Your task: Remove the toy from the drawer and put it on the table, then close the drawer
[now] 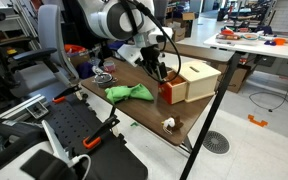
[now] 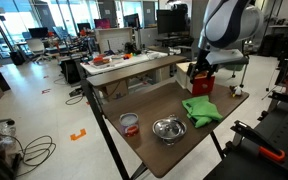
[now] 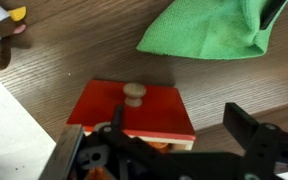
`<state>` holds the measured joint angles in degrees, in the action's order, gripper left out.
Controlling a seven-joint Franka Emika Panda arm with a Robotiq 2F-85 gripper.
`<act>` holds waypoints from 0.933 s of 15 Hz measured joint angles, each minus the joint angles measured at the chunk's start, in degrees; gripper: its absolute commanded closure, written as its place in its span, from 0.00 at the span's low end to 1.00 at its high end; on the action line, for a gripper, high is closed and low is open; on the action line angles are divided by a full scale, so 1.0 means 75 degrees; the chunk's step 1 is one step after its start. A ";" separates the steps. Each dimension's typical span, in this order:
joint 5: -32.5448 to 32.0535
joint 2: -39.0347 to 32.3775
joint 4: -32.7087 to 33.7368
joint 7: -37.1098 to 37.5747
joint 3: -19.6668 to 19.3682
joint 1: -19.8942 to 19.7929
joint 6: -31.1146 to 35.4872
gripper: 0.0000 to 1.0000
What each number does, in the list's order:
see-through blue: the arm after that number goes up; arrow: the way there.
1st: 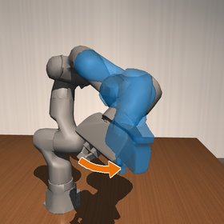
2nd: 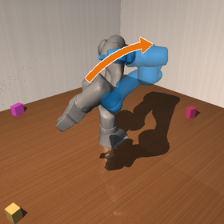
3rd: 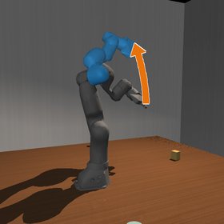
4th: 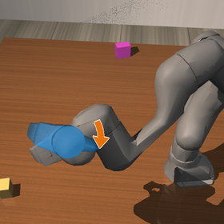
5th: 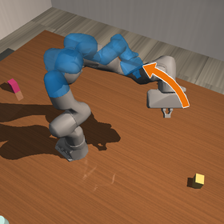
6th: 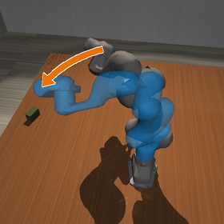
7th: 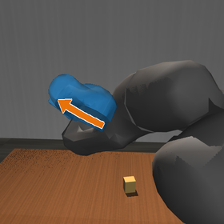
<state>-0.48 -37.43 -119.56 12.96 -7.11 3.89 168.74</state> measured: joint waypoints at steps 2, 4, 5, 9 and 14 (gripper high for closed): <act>0.0000 -0.0134 0.0206 0.0122 -0.0082 0.0015 -0.0195 0.00; 0.0000 -0.0265 0.0409 0.0233 -0.0154 0.0017 -0.0350 0.00; 0.0000 -0.0321 0.0506 0.0300 -0.0184 0.0020 -0.0424 0.00; -0.0001 -0.0523 0.0868 0.0533 -0.0245 0.0028 -0.0524 0.00; 0.0000 -0.0850 0.1515 0.0851 -0.0343 0.0032 -0.0727 0.00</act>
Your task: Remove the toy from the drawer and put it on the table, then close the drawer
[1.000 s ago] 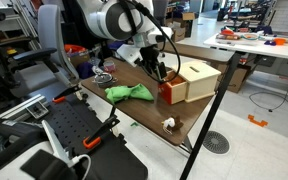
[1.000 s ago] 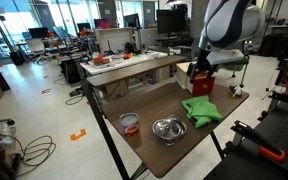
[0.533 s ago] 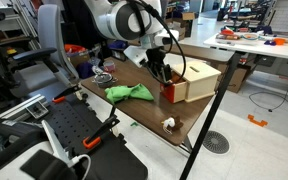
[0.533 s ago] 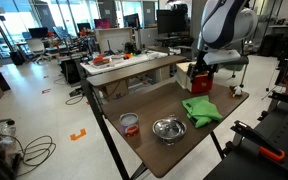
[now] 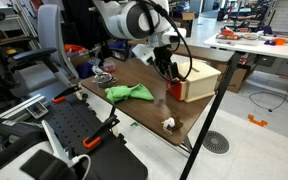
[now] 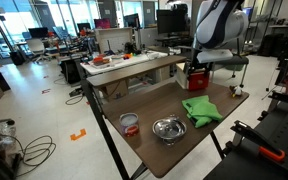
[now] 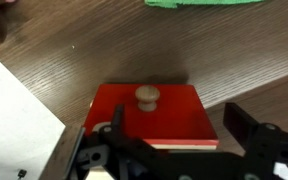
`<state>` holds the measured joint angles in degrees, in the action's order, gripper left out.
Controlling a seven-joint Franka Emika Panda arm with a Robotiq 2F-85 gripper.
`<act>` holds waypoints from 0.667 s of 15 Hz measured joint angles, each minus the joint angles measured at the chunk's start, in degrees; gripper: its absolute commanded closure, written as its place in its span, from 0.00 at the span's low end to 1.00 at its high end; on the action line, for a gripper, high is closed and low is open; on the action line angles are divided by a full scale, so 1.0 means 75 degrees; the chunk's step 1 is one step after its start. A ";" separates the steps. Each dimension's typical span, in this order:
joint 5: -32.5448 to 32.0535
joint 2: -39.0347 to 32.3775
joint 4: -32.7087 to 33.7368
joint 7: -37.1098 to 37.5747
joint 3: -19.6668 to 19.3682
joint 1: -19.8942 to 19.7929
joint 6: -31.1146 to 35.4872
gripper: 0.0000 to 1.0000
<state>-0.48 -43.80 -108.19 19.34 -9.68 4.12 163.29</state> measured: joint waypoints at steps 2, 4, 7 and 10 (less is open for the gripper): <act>0.0000 -0.0148 0.0283 0.0155 -0.0045 0.0003 -0.0116 0.00; 0.0000 -0.0298 0.0549 0.0292 -0.0093 0.0008 -0.0197 0.00; 0.0000 -0.0498 0.0876 0.0468 -0.0150 0.0009 -0.0199 0.00; 0.0000 -0.0570 0.0963 0.0506 -0.0172 0.0041 -0.0200 0.00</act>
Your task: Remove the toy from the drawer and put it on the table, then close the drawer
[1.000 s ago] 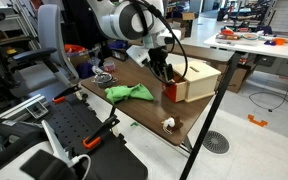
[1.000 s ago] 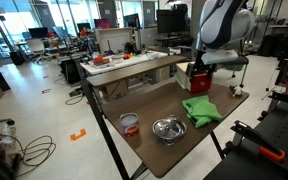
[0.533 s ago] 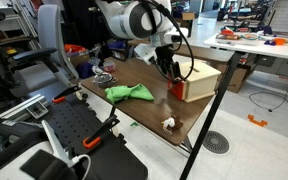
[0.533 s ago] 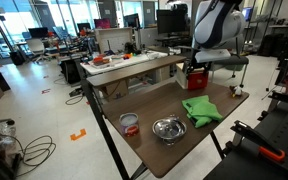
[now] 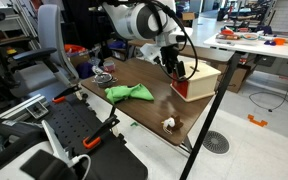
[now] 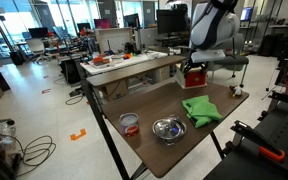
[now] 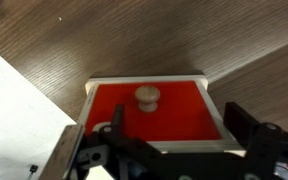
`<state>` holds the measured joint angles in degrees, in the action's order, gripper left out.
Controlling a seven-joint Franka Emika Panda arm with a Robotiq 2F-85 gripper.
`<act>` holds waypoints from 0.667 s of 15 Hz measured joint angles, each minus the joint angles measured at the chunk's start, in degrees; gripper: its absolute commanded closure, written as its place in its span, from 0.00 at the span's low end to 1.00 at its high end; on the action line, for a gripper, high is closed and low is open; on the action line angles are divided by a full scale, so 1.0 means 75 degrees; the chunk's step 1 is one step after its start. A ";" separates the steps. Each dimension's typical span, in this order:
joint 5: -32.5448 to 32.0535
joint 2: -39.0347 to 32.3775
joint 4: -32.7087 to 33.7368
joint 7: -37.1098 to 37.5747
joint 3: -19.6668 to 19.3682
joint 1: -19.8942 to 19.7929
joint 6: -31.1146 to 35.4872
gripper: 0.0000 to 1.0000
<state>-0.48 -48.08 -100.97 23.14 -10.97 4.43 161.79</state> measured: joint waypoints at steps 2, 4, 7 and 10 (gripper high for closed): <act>0.0000 0.0000 -0.0015 0.0000 -0.0034 0.0032 0.0008 0.00; 0.0000 0.0031 -0.0103 -0.0001 -0.0071 0.0053 0.0051 0.00; 0.0000 0.0297 -0.0557 -0.0009 -0.0153 0.0061 0.0054 0.00; -0.0003 0.0965 -0.1462 -0.0067 -0.0209 0.0041 -0.0007 0.00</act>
